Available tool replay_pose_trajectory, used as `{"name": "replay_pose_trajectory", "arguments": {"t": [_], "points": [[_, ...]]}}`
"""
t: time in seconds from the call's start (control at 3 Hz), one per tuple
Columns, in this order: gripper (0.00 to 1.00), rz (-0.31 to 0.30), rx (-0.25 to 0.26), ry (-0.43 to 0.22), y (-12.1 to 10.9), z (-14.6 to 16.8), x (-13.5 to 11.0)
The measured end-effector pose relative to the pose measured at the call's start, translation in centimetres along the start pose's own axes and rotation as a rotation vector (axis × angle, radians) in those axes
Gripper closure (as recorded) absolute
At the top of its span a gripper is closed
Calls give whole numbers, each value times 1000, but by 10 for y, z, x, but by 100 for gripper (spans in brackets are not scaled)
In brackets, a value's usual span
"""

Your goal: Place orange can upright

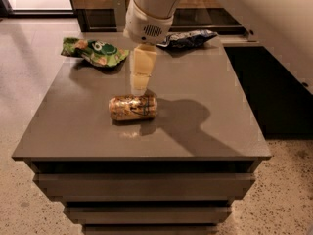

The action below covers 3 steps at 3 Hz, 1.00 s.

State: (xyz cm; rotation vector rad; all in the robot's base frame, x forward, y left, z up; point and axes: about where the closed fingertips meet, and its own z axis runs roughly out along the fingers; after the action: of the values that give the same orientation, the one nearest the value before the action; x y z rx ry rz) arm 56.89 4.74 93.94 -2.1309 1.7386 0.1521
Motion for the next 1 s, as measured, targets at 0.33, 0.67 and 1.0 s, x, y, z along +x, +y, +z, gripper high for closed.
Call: {"name": "replay_pose_trajectory", "arguments": {"t": [0.33, 0.67, 1.0], "points": [[0, 38, -67, 6, 15, 17, -3], [0, 62, -110, 15, 29, 34, -2], [0, 58, -138, 42, 41, 52, 2]]}}
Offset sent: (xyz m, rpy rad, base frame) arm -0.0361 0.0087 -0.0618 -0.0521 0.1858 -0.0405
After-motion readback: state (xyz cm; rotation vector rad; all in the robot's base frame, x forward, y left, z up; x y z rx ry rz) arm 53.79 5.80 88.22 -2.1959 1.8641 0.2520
